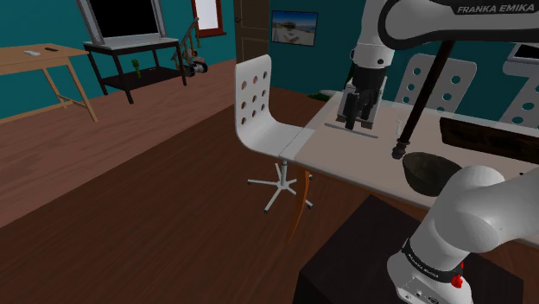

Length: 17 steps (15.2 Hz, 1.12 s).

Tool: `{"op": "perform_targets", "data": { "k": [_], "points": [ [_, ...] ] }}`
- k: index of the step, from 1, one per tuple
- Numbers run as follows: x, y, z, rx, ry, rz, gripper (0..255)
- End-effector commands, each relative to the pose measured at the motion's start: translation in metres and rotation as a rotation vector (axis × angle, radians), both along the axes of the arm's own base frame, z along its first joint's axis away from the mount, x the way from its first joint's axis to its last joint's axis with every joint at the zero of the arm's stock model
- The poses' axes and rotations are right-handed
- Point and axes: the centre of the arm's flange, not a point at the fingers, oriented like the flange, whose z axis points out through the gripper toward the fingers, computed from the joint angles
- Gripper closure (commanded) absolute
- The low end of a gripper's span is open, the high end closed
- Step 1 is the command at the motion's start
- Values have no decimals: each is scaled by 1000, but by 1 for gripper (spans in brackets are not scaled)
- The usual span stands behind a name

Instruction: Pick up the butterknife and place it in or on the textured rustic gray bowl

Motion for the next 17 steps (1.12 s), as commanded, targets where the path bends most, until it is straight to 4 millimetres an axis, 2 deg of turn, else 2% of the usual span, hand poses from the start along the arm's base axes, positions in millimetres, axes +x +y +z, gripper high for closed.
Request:
{"op": "perform_targets", "data": {
  "k": [1,17],
  "points": [
    [0,0,0,0,0,0,0],
    [66,-180,-83,6,-44,136,0]
  ]
}}
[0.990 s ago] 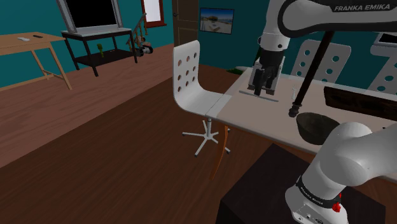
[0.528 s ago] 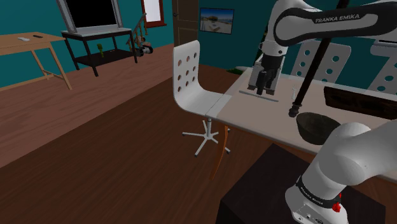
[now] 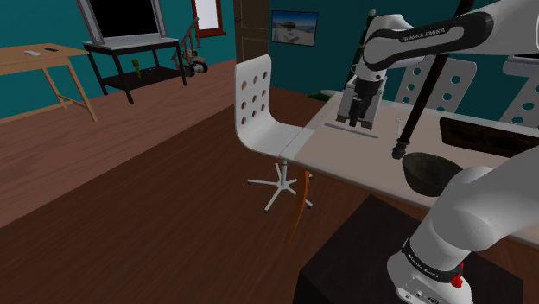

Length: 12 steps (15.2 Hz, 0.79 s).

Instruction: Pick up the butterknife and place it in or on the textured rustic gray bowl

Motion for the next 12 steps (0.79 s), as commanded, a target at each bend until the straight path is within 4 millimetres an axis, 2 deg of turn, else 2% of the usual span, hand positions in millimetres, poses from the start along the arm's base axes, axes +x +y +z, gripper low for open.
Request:
{"op": "perform_targets", "data": {
  "k": [1,12],
  "points": [
    [10,-22,-13,-1,-6,19,0],
    [72,-139,-69,3,-36,112,0]
  ]
}}
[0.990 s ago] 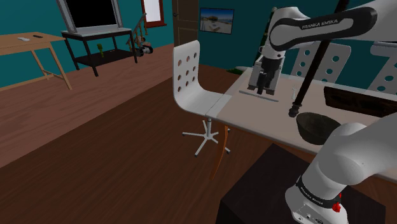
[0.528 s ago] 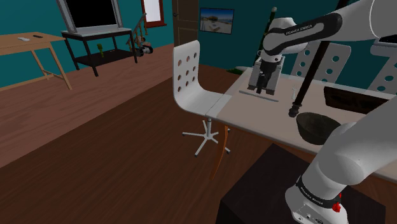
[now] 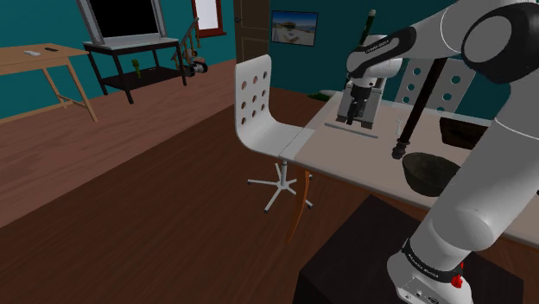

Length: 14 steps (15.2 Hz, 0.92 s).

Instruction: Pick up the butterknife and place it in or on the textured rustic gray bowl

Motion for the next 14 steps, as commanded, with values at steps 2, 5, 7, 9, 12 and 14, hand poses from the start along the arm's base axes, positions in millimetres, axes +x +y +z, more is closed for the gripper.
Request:
{"op": "perform_targets", "data": {
  "k": [2,5,7,9,12,14],
  "points": [
    [17,-31,-16,0,-9,28,0],
    [37,-62,-30,1,-17,53,0],
    [51,-82,-40,2,-23,70,0],
    [53,-84,-47,2,-24,72,0],
    [53,-84,-63,2,-24,72,0],
    [54,-84,-73,2,-24,72,0]
  ]
}}
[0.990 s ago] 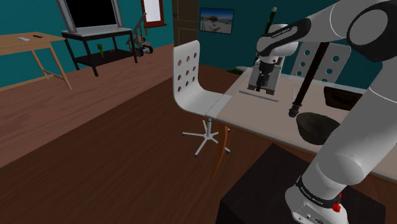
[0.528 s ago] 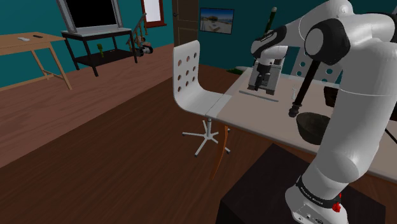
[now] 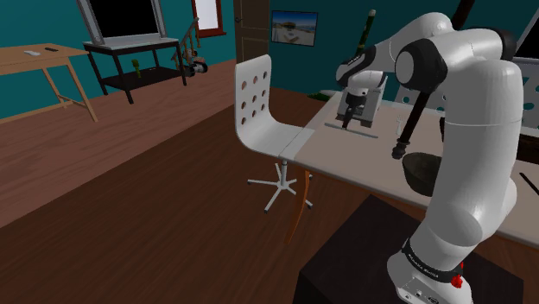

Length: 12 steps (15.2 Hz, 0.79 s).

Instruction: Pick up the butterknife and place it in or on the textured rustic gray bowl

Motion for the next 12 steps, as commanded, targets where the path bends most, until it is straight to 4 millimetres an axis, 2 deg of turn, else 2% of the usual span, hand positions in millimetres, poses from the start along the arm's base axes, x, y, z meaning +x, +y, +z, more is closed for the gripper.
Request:
{"op": "perform_targets", "data": {
  "k": [1,9,10,12],
  "points": [
    [1,0,-13,-1,-1,0,0],
    [1,0,-13,-1,-1,0,0],
    [1,0,-13,-1,-1,0,255],
    [1,0,-13,-1,-1,0,255]
  ]
}}
